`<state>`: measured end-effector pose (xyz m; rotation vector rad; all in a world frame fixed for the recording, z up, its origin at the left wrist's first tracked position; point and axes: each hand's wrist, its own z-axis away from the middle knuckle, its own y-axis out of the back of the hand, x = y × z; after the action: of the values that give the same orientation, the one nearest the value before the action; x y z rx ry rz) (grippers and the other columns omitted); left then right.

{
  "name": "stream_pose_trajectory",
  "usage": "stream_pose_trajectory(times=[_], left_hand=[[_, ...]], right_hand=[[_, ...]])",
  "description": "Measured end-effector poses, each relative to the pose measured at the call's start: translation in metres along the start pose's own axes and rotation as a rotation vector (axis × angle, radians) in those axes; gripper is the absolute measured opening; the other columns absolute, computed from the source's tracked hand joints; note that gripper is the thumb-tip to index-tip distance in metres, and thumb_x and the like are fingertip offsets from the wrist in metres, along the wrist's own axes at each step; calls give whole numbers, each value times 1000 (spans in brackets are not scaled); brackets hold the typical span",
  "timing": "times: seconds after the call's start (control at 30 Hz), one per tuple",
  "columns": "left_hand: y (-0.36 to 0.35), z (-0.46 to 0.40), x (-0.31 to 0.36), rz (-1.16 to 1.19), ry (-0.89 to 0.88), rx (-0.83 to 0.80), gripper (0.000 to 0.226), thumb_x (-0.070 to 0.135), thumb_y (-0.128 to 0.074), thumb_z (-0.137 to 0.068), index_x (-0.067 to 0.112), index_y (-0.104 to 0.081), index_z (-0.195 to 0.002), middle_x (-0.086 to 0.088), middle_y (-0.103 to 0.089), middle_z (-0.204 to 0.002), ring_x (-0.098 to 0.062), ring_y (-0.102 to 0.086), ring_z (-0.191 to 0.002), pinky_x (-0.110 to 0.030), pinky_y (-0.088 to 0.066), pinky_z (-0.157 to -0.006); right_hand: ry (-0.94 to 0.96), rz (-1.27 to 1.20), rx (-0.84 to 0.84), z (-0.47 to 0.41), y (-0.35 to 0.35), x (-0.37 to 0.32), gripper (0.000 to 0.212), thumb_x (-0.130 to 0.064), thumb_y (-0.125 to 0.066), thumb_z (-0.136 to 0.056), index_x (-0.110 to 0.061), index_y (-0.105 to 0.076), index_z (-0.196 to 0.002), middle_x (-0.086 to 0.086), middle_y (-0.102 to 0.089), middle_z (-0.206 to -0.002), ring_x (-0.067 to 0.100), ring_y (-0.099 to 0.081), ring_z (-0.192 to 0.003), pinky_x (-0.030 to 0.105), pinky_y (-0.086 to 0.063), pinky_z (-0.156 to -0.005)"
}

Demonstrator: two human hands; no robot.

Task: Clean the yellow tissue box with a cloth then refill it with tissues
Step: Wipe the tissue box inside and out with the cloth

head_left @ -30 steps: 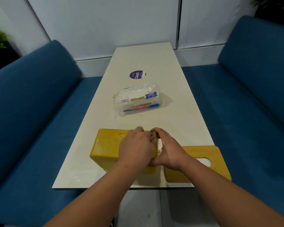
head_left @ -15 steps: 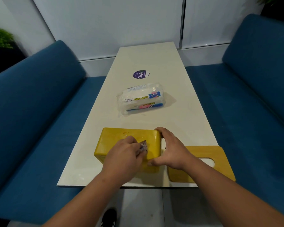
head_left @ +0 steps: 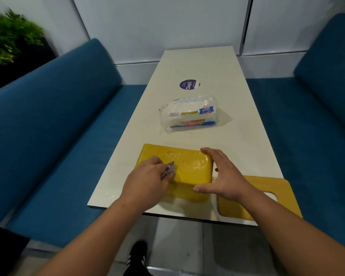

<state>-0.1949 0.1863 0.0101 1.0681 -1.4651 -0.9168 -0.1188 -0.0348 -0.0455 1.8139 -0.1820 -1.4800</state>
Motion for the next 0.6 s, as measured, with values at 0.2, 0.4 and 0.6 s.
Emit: stream_pose_trajectory(times=[0.2,0.4,0.6], left_hand=[[-2,-3,16,-1,33,18,33,39,-48,-96,15,-70,-92,5,-56,-100,-19,-55,-88,-30,-41,-69],[-1,-7,6,9,37,-8,34,43,-49,-95,17,-71,-93,8,-54,-105,-18,-55,-86,-31,-45,-69],[-12,-8,39,-3,-53,-38,32,40,-46,-97,20,-70,-105,13,-56,-118,-17,-53,-101,-33,-47,-81]], right_hand=[[0,-8,7,-1,-2,1,109,-62,-85,-51,-42,-26,-140,-16,-31,-137,11,-38,-123,36,-45,-99],[-3,-31,12,-1,-2,2,109,-62,-84,-50,-43,-26,-140,-16,-31,-138,12,-38,-123,36,-45,-99],[9,-30,29,-2,-3,2,108,-53,-88,-51,-42,-28,-140,-17,-32,-136,10,-39,-122,32,-44,-96]])
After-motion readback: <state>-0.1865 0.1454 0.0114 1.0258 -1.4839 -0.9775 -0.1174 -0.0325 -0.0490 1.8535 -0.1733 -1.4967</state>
